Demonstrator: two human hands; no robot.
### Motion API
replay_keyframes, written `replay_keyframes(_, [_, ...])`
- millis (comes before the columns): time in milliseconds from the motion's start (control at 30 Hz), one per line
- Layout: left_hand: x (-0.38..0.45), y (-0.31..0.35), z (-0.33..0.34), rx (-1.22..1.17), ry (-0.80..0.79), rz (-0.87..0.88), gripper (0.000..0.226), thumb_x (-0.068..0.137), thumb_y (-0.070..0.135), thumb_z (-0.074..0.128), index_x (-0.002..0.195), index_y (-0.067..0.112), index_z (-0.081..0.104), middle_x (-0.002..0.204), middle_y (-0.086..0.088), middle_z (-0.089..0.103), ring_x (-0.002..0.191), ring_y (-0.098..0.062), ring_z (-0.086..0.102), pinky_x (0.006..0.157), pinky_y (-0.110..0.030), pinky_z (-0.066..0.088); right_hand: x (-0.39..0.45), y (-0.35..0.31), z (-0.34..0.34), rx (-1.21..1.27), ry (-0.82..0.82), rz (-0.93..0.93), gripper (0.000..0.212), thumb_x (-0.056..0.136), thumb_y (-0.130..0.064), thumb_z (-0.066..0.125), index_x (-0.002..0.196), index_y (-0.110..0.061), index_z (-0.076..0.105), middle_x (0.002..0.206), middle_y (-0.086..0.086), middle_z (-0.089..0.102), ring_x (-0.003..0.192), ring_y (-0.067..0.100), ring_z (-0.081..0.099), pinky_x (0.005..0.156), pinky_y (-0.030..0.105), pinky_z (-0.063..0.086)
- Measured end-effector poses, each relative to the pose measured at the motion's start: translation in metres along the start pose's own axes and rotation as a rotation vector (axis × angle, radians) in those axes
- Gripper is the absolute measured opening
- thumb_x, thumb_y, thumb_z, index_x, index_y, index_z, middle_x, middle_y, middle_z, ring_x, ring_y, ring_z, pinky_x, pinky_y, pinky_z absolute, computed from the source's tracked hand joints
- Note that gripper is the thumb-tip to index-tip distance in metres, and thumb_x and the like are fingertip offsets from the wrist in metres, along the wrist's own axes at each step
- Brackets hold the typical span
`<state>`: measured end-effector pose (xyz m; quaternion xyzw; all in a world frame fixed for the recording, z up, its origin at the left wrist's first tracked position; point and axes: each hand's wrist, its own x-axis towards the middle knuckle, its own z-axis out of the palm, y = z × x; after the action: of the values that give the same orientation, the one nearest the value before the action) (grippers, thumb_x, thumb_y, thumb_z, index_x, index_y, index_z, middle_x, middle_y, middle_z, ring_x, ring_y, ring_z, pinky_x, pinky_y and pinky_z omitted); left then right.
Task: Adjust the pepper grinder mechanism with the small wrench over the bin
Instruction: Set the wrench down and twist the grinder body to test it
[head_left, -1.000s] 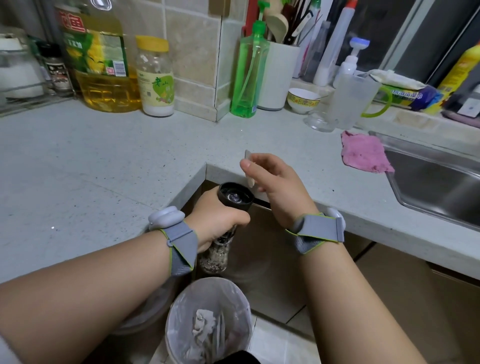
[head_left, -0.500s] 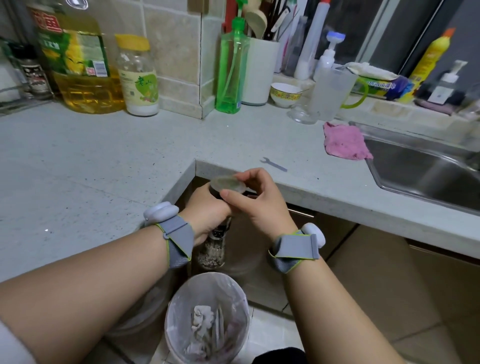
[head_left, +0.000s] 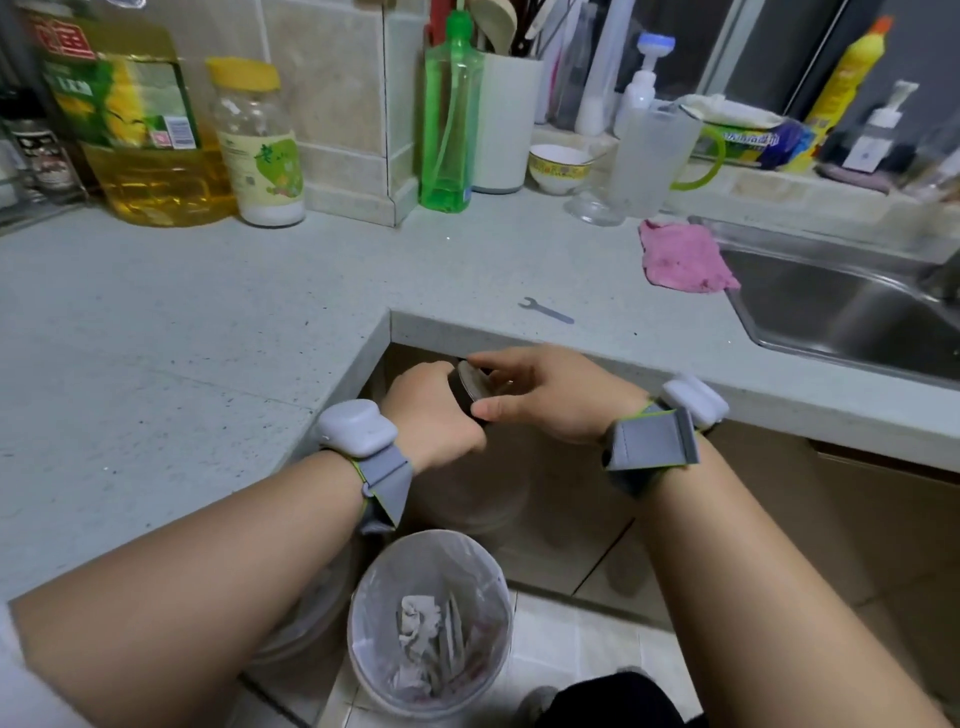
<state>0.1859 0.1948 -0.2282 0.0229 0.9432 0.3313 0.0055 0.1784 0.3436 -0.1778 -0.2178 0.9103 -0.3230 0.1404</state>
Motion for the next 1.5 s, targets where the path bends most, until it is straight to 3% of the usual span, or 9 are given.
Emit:
replay_keyframes(100, [-0.004, 0.000, 0.006, 0.020, 0.012, 0.021, 0.016, 0.061, 0.017, 0.073, 0.065, 0.017, 0.058, 0.068, -0.003, 0.063, 0.061, -0.022, 0.061, 0.052, -0.028, 0.048, -0.008, -0.001, 0.001, -0.067, -0.001, 0.019, 0.053, 0.085, -0.025, 0.073, 0.135, -0.021, 0.056, 0.123, -0.003, 0.068, 0.110, 0.008, 0.062, 0.103, 0.027, 0.043])
replay_keyframes(300, [-0.007, 0.006, 0.012, 0.048, -0.057, 0.060, 0.020, 0.060, 0.022, 0.073, 0.063, 0.023, 0.054, 0.067, 0.004, 0.060, 0.060, -0.017, 0.060, 0.053, -0.024, 0.047, -0.015, -0.004, -0.006, -0.233, -0.045, 0.062, 0.046, 0.083, -0.032, 0.073, 0.127, -0.021, 0.062, 0.114, -0.002, 0.071, 0.104, 0.013, 0.065, 0.096, 0.032, 0.048])
replay_keyframes(567, [-0.003, -0.002, 0.002, 0.034, -0.183, 0.033, 0.021, 0.055, 0.014, 0.077, 0.072, 0.011, 0.065, 0.072, -0.007, 0.068, 0.069, -0.027, 0.068, 0.063, -0.039, 0.059, -0.005, -0.006, 0.000, -0.290, -0.021, 0.116, 0.049, 0.084, -0.049, 0.067, 0.127, -0.026, 0.063, 0.112, -0.004, 0.070, 0.100, 0.012, 0.063, 0.085, 0.024, 0.043])
replay_keyframes(700, [-0.003, -0.004, 0.000, -0.025, -0.183, 0.009, 0.017, 0.055, 0.012, 0.076, 0.059, 0.014, 0.059, 0.061, -0.004, 0.061, 0.056, -0.023, 0.060, 0.048, -0.028, 0.046, 0.000, -0.007, 0.006, -0.231, 0.042, 0.118, 0.046, 0.084, -0.050, 0.066, 0.121, -0.022, 0.065, 0.108, -0.001, 0.069, 0.097, 0.014, 0.061, 0.083, 0.025, 0.042])
replay_keyframes(867, [-0.001, -0.009, -0.001, -0.056, -0.153, -0.008, 0.020, 0.055, 0.010, 0.074, 0.072, 0.006, 0.065, 0.069, -0.008, 0.063, 0.059, -0.023, 0.058, 0.052, -0.028, 0.044, 0.005, -0.012, 0.010, -0.124, 0.069, 0.129, 0.047, 0.083, -0.045, 0.070, 0.122, -0.020, 0.064, 0.100, -0.006, 0.061, 0.093, 0.012, 0.059, 0.083, 0.023, 0.042])
replay_keyframes(1033, [0.002, -0.004, -0.001, -0.020, -0.143, 0.023, 0.017, 0.054, 0.009, 0.072, 0.063, 0.006, 0.059, 0.065, -0.007, 0.058, 0.055, -0.023, 0.055, 0.049, -0.026, 0.039, 0.004, -0.008, 0.003, -0.095, 0.103, 0.099, 0.039, 0.081, -0.043, 0.072, 0.114, -0.023, 0.067, 0.077, -0.018, 0.057, 0.073, -0.002, 0.053, 0.064, 0.016, 0.037])
replay_keyframes(1167, [0.006, -0.005, 0.007, -0.078, -0.134, 0.026, 0.023, 0.052, 0.009, 0.072, 0.070, 0.001, 0.061, 0.064, -0.005, 0.057, 0.056, -0.022, 0.055, 0.050, -0.028, 0.042, -0.002, 0.008, 0.008, -0.005, 0.154, 0.076, 0.039, 0.080, -0.045, 0.074, 0.112, -0.023, 0.069, 0.077, -0.022, 0.059, 0.072, -0.006, 0.055, 0.067, 0.014, 0.040])
replay_keyframes(1367, [-0.002, -0.002, 0.020, -0.043, -0.108, 0.017, 0.017, 0.055, 0.007, 0.071, 0.066, 0.004, 0.058, 0.064, -0.006, 0.057, 0.058, -0.026, 0.056, 0.052, -0.030, 0.043, -0.008, 0.013, 0.017, -0.017, 0.142, 0.118, 0.048, 0.079, -0.047, 0.073, 0.121, -0.023, 0.067, 0.099, -0.008, 0.064, 0.093, 0.009, 0.060, 0.083, 0.024, 0.043])
replay_keyframes(1500, [-0.002, 0.001, 0.013, -0.170, -0.157, 0.041, 0.023, 0.057, 0.010, 0.075, 0.075, 0.003, 0.063, 0.066, -0.003, 0.062, 0.060, -0.021, 0.059, 0.052, -0.027, 0.044, -0.017, 0.018, 0.015, 0.060, 0.217, 0.075, 0.047, 0.078, -0.049, 0.073, 0.118, -0.025, 0.068, 0.096, -0.010, 0.066, 0.090, 0.005, 0.061, 0.084, 0.020, 0.046])
